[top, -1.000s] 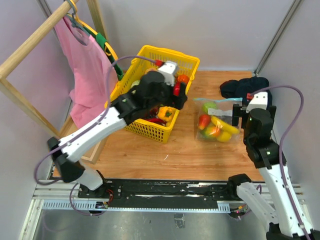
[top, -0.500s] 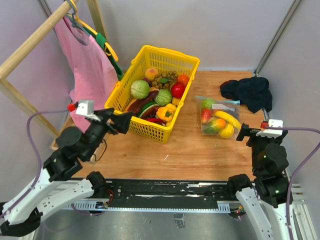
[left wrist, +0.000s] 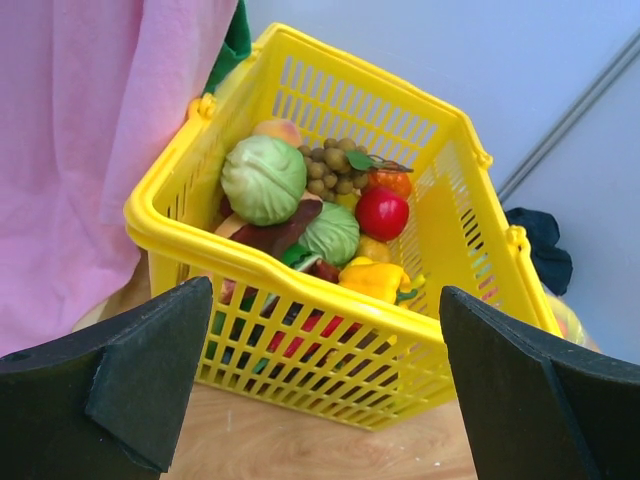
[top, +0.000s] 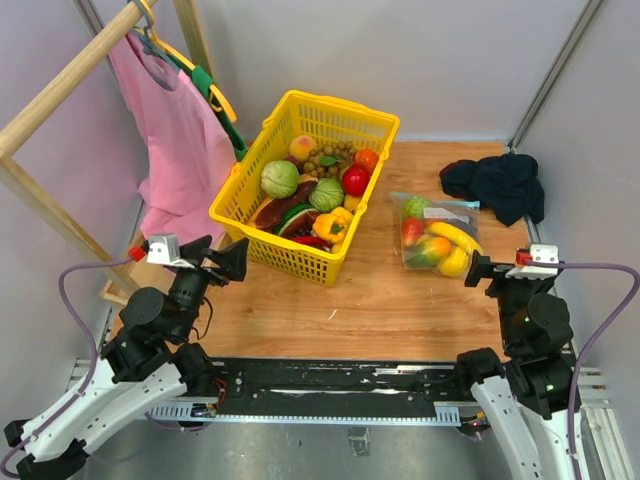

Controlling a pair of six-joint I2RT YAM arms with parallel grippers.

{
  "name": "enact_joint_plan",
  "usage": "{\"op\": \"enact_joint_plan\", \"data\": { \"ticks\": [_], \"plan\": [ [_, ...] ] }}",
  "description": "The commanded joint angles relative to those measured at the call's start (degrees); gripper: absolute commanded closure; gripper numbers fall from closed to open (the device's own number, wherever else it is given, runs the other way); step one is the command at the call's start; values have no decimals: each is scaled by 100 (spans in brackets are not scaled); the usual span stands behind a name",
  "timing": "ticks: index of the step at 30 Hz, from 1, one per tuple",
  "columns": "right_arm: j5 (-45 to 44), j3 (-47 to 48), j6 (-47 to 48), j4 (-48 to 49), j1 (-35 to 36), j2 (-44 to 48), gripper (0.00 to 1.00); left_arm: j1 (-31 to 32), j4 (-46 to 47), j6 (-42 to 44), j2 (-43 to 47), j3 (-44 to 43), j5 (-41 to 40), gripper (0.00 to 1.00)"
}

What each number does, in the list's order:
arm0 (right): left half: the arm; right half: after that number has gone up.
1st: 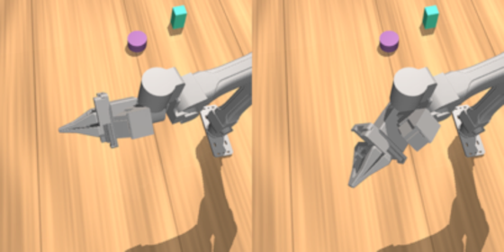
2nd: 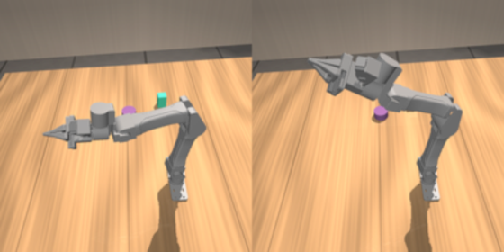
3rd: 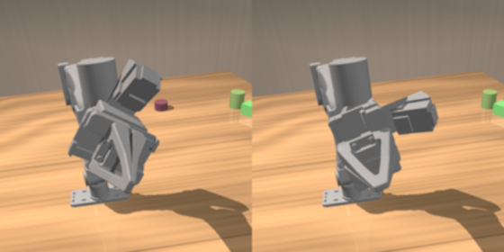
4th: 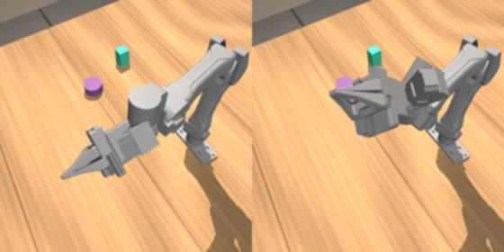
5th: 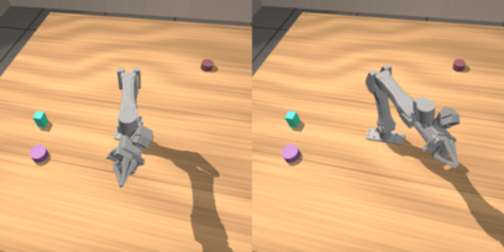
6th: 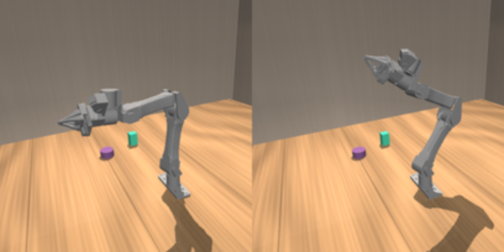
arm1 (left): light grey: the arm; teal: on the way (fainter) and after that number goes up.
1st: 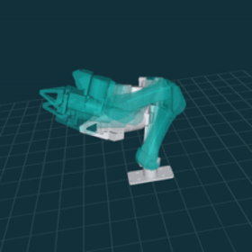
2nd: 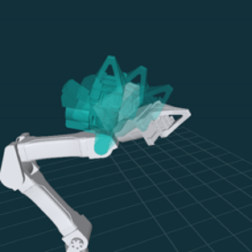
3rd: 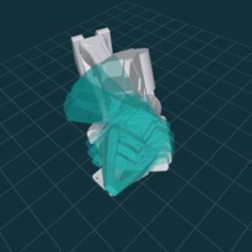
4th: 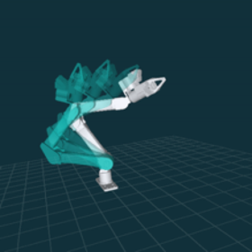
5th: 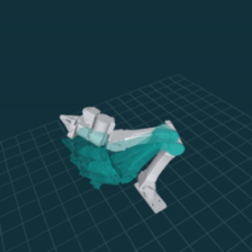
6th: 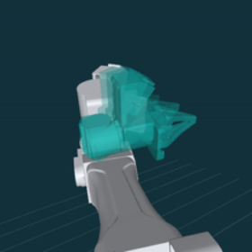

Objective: Place the food in the zip-top bag and seal the zipper
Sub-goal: Reset both arms

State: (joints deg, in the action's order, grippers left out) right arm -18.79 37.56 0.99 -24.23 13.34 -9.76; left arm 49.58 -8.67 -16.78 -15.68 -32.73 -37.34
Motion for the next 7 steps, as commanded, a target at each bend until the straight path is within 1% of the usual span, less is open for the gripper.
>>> {"op": "enact_joint_plan", "data": {
  "ticks": [1,7],
  "plan": [
    [162,-27,-101,196,-74,108,1,-19,498,170,116,85,-232,1],
    [187,-35,-111,209,-77,-28,1,-19,488,150,96,86,-66,1]
  ]
}}
